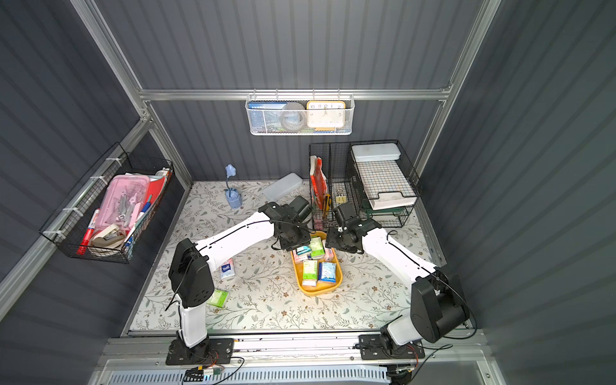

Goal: Put the pocket tissues into the storage box
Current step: Place the pocket tissues in the storage box.

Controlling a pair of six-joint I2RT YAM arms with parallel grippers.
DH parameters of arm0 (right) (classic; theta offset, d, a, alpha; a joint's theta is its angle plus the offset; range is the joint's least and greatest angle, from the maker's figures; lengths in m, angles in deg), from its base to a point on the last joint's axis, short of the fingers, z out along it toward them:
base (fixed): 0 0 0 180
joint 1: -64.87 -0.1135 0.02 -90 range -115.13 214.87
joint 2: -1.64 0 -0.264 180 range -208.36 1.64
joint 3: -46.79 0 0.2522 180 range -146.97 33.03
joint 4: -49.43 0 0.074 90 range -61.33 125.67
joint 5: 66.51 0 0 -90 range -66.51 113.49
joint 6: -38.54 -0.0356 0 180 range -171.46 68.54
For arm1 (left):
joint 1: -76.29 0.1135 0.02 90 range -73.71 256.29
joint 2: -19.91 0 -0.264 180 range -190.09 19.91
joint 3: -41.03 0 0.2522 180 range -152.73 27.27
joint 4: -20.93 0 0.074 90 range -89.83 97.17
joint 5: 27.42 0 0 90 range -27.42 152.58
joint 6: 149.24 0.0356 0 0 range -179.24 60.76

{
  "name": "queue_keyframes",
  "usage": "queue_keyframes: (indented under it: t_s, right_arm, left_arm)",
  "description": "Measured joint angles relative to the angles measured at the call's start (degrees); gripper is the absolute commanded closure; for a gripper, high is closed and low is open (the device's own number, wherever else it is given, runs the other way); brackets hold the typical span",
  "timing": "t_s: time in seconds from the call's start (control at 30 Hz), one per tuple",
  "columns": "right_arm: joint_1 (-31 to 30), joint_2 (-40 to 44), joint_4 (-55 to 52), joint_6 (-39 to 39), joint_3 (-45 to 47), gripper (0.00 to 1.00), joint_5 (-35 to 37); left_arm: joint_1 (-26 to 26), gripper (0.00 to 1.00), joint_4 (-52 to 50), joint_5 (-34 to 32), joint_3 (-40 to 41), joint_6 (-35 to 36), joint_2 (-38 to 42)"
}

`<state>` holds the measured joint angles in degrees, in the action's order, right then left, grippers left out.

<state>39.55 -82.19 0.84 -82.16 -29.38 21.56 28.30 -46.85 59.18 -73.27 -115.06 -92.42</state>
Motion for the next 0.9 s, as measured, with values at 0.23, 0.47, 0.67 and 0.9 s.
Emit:
queue_keyframes:
  t_s: [0.23,0.47,0.67,0.9]
  right_arm:
    - [0.0,0.61,-0.15,0.04,0.0,0.33,0.0]
    - [0.0,0.61,-0.57,0.13,0.0,0.33,0.04]
    - [0.0,0.61,-0.98,0.33,-0.04,0.33,0.22]
    - [0.0,0.61,-1.38,0.59,-0.35,0.33,0.2]
  left_arm:
    - [0.13,0.56,0.33,0.22,0.92,2.01,-0.72]
    - [0.13,0.5,1.42,0.9,2.95,2.73,-2.89]
    - [0.28,0.32,2.03,1.25,3.13,3.67,-3.06]
    - [2.86,0.24,1.42,0.31,3.15,4.57,-2.51]
